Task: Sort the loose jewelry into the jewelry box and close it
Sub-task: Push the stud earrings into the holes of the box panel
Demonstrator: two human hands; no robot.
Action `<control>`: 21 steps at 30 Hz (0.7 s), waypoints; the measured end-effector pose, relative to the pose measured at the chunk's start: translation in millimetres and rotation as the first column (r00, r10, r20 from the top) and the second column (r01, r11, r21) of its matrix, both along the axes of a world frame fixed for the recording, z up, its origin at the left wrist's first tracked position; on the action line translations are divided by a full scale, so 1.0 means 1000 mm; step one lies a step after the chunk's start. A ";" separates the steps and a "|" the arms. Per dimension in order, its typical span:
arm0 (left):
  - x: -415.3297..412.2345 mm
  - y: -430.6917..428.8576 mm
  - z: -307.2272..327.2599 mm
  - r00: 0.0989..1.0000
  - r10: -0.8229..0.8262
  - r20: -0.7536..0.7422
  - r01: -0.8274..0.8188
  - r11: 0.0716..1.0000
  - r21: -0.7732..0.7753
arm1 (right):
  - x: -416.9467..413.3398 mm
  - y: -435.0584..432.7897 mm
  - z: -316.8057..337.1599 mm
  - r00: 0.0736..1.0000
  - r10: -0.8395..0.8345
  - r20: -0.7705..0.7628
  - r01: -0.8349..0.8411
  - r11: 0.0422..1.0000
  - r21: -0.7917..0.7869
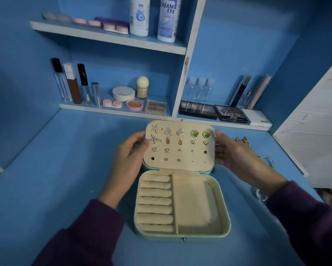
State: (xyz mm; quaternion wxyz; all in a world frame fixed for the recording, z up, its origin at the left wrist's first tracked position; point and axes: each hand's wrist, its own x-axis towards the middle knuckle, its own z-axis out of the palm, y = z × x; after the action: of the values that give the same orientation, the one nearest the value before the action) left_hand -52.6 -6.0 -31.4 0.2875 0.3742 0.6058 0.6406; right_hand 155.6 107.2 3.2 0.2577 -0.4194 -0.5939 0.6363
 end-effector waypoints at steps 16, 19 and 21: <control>-0.005 0.004 -0.012 0.999 0.018 -0.034 -0.020 0.999 -0.045 | 0.046 0.014 -0.019 0.779 -0.034 0.626 -0.489 0.591 0.642; -0.005 0.004 -0.012 1.000 0.017 -0.014 -0.017 0.999 -0.037 | 0.047 0.015 -0.023 0.767 -0.018 0.642 -0.522 0.564 0.640; -0.005 0.003 -0.012 1.000 0.019 -0.013 -0.019 0.999 -0.034 | 0.047 0.016 -0.023 0.772 -0.004 0.636 -0.530 0.548 0.647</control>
State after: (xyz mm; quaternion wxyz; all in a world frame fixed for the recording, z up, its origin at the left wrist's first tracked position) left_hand -57.6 -2.7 -43.6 0.2838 0.3677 0.6220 0.6304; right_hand 202.6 123.1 -19.7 0.1231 -0.3271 -0.9202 0.1764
